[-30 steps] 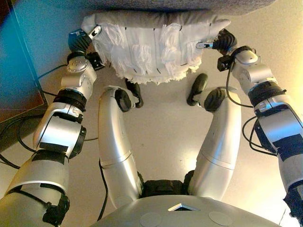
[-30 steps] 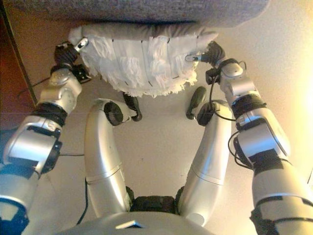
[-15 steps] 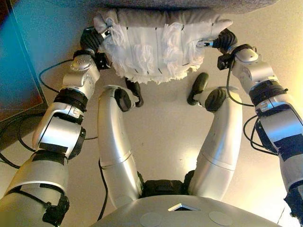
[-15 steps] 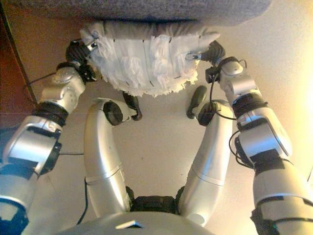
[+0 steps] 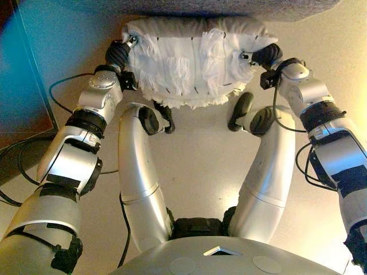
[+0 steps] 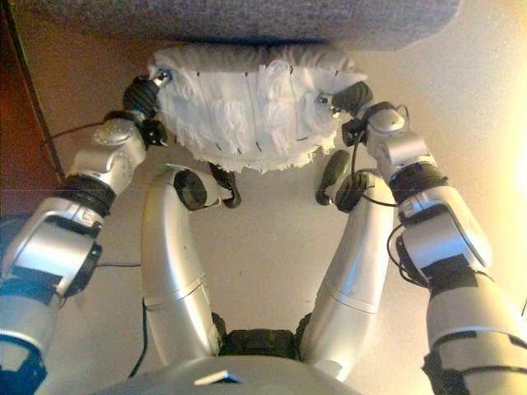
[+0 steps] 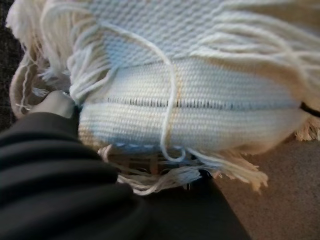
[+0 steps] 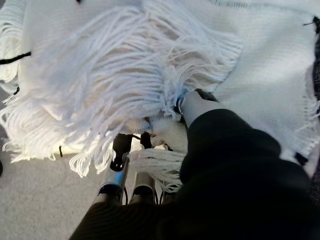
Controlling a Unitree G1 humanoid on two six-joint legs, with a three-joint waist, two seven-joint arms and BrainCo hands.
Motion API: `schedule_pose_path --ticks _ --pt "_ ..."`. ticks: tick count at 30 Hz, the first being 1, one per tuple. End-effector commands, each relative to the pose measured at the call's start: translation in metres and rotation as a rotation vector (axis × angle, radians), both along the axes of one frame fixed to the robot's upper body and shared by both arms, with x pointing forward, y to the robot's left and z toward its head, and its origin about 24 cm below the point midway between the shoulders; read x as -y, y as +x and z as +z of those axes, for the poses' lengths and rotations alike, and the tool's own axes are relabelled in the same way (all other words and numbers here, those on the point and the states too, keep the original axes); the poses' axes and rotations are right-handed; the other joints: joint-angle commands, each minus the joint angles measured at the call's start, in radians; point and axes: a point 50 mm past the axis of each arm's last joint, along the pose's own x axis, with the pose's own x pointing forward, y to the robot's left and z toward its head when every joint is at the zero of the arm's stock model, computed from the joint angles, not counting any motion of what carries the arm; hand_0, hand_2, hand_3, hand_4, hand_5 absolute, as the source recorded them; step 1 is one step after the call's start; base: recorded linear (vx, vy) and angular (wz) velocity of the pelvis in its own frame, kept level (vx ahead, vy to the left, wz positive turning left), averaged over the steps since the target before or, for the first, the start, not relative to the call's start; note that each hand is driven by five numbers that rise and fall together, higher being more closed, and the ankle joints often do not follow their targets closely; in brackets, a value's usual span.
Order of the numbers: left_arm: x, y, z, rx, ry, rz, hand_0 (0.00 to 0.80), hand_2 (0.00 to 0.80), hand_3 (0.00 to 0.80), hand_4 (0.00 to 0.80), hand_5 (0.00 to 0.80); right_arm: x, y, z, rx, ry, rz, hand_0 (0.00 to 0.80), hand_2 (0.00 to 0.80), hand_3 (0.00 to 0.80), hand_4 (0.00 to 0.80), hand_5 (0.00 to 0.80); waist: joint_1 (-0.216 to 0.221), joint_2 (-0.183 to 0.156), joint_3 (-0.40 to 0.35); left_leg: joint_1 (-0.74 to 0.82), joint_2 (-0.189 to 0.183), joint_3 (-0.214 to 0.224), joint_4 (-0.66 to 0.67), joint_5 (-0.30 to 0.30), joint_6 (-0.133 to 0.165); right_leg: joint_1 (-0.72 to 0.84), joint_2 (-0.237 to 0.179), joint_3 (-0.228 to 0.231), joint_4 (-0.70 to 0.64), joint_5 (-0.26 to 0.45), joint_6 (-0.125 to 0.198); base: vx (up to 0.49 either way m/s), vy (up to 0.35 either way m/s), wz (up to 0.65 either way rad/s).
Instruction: Pick up the cushion and take it to the sofa
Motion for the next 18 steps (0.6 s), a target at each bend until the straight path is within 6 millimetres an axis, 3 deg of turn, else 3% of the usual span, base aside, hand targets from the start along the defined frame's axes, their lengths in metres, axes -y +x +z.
schedule_pose_path --ticks 1,10,18 --pt "0.045 -0.005 0.001 0.117 -0.105 -0.172 0.8 0.8 0.8 0.8 0.8 -0.047 -0.005 0.024 0.165 0.164 0.205 0.8 0.8 0.8 0.8 0.8 -0.01 0.04 -0.008 0.099 0.028 -0.037 -0.059 -0.028 -0.081 0.132 -0.014 0.058 -0.152 0.058 0.073 0.017 -0.047 -0.05" --pt "0.052 -0.027 -0.012 0.285 -0.25 -0.153 0.8 0.8 0.8 0.8 0.8 -0.049 -0.028 -0.002 0.28 0.334 0.204 0.8 0.8 0.8 0.8 0.8 -0.022 0.02 -0.008 0.355 0.039 -0.019 -0.298 0.033 -0.136 0.379 0.021 0.016 -0.35 0.106 0.111 0.0 -0.04 -0.05" --pt "0.045 -0.055 -0.019 0.364 -0.264 -0.156 0.8 0.8 0.8 0.8 0.8 -0.042 -0.066 -0.037 0.31 0.438 0.157 0.8 0.8 0.8 0.8 0.8 -0.015 -0.021 -0.018 0.744 -0.023 -0.014 -0.669 0.133 -0.143 0.771 0.01 -0.075 -0.685 0.171 0.148 0.103 -0.103 0.03"
